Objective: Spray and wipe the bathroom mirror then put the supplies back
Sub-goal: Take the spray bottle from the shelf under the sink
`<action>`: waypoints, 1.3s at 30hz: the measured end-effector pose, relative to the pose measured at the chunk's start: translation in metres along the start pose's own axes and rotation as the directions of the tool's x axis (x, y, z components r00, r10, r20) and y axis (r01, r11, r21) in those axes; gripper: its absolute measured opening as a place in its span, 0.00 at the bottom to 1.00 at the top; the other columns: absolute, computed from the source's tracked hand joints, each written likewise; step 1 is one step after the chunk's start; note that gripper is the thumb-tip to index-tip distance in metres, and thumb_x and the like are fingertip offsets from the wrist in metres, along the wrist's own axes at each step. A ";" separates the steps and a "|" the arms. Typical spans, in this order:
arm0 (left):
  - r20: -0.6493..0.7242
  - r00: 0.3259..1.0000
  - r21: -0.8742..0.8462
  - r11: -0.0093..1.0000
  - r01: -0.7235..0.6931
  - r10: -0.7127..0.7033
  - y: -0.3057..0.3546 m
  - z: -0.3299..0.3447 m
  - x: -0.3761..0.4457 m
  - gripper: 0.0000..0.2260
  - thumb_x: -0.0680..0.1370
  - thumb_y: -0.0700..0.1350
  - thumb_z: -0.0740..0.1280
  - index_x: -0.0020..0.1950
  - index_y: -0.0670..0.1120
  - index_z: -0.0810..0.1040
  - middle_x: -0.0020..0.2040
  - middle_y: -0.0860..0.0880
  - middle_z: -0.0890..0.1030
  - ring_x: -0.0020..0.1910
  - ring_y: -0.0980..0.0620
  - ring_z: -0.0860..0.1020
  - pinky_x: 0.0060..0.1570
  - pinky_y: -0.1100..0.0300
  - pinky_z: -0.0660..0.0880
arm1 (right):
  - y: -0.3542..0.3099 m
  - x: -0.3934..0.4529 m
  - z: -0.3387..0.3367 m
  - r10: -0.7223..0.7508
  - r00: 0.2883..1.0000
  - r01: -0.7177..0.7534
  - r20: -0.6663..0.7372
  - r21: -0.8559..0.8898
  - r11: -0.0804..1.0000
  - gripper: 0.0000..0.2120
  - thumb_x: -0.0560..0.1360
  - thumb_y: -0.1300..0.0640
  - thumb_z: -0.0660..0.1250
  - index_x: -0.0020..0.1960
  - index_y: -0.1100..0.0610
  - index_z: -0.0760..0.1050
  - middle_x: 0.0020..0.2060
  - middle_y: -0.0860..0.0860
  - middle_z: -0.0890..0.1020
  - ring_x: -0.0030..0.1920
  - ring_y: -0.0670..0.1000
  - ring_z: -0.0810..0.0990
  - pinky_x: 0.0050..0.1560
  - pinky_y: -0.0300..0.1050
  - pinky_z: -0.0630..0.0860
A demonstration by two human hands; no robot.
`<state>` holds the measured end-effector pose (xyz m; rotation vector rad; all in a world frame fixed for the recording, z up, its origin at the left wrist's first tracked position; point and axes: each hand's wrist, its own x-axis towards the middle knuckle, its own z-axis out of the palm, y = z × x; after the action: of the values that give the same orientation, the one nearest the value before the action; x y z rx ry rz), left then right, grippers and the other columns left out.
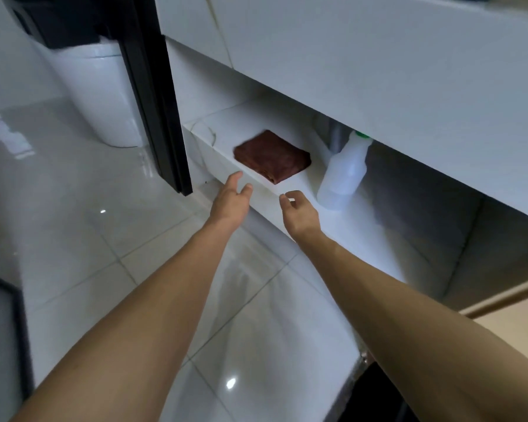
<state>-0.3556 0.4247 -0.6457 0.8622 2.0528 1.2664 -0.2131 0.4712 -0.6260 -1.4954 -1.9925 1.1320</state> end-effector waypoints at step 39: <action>0.120 0.993 -0.067 0.997 0.025 -0.017 0.030 0.024 -0.016 0.19 0.85 0.55 0.51 0.77 0.60 0.63 0.76 0.50 0.67 0.70 0.46 0.72 0.72 0.45 0.67 | 0.031 0.080 -0.097 -0.038 0.961 0.006 -0.273 -0.119 0.993 0.38 0.68 0.44 0.78 0.68 0.62 0.67 0.62 0.58 0.76 0.62 0.58 0.77 0.58 0.48 0.75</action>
<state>-0.3208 0.4358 -0.6257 0.8615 1.9091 1.2360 -0.1519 0.5836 -0.6048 -1.5873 -1.9041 0.7603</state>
